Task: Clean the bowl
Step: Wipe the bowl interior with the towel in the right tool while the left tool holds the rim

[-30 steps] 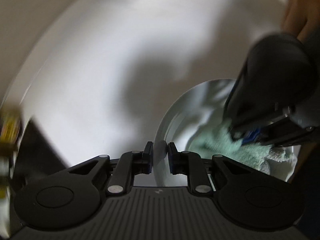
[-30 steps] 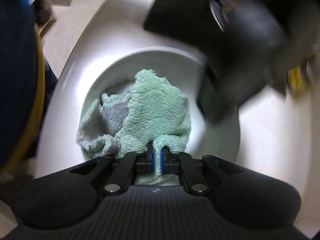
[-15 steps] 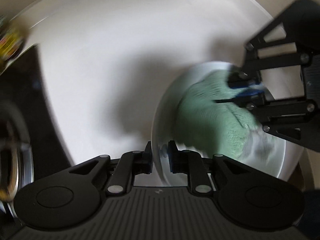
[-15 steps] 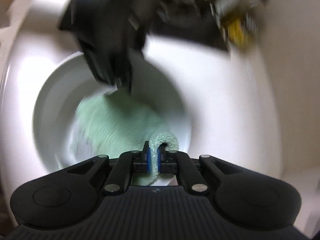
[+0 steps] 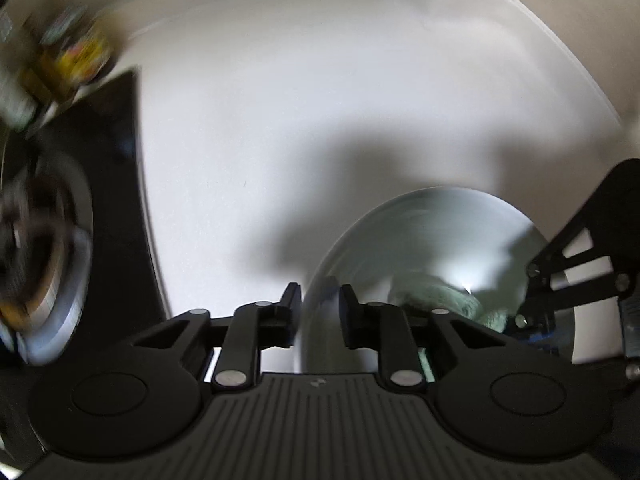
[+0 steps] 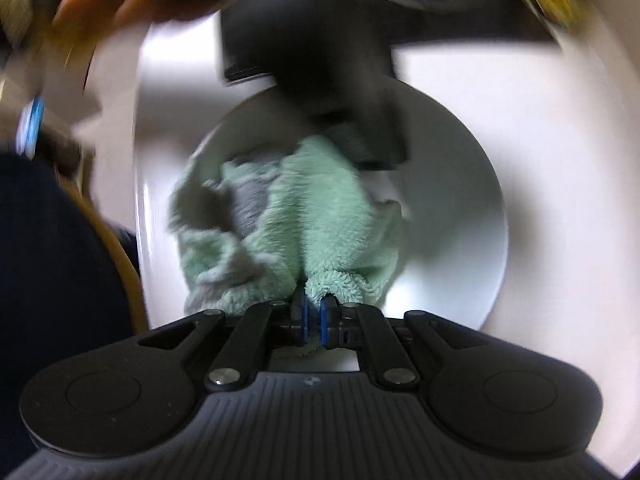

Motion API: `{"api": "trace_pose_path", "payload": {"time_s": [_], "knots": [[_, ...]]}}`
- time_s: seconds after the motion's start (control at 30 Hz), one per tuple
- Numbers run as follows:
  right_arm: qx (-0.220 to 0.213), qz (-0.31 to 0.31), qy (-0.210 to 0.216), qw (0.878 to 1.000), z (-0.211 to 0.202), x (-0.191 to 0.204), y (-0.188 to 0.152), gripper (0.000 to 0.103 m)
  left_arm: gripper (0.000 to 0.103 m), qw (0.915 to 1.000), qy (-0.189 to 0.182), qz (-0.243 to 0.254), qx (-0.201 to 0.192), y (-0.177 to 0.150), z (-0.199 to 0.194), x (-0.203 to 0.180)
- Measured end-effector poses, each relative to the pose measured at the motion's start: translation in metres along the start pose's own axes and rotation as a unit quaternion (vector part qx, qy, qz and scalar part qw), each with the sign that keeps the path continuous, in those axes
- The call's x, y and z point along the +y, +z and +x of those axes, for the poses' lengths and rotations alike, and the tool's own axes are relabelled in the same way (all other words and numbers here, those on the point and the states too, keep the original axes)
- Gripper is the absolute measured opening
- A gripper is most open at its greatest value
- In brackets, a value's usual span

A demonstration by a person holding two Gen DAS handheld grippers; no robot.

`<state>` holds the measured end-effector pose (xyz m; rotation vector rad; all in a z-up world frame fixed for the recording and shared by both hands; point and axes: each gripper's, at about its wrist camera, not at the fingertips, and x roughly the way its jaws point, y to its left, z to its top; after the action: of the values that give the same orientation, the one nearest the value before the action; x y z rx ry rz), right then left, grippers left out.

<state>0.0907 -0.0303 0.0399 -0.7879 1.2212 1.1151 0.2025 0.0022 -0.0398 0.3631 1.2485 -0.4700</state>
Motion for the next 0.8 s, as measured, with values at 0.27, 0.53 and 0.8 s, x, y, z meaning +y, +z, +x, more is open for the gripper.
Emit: {"api": "trace_pose_path", "payload": {"time_s": [0.27,0.53,0.8], "knots": [[0.001,0.063,-0.170,0.983,-0.006,-0.019,0.014,0.003,0.024,0.9984,-0.038,-0.033,0.027,0.024,-0.001,0.001],[-0.043,0.187,-0.208,0.959,0.003,-0.036,0.015,0.007,0.012,0.9774,-0.088,-0.190,0.027,-0.008,0.008,0.035],[-0.078,0.106,-0.189,0.973,0.013,-0.012,0.021,0.006,0.011,0.9669,-0.097,-0.235,0.021,-0.028,-0.009,0.028]]}}
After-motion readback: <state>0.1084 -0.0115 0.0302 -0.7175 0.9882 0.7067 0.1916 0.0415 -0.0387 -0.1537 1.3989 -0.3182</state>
